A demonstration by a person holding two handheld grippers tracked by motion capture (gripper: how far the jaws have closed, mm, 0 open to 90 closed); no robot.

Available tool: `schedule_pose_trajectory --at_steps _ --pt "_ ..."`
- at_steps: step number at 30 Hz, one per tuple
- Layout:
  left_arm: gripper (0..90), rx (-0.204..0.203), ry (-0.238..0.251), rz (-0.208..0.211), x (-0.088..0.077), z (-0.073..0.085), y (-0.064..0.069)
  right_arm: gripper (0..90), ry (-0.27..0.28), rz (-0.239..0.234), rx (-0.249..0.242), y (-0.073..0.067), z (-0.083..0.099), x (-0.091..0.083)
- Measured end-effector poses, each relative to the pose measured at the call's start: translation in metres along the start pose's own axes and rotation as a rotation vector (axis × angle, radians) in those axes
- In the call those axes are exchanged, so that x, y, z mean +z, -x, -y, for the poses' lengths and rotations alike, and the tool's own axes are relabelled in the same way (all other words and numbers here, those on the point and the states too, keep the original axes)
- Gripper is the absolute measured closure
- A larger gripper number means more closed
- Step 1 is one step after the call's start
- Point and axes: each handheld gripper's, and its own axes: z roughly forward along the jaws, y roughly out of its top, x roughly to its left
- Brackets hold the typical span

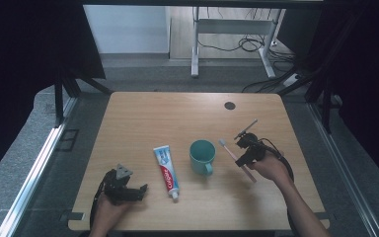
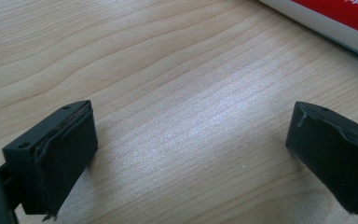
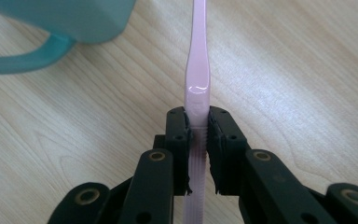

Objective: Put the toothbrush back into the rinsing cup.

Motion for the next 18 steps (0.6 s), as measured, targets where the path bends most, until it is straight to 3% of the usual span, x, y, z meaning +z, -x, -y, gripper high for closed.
schedule_pose_trajectory --at_steps 18 --pt "1.7 0.001 0.000 0.000 0.000 0.000 0.000 78.9 0.146 -0.022 0.010 0.000 0.009 -0.026"
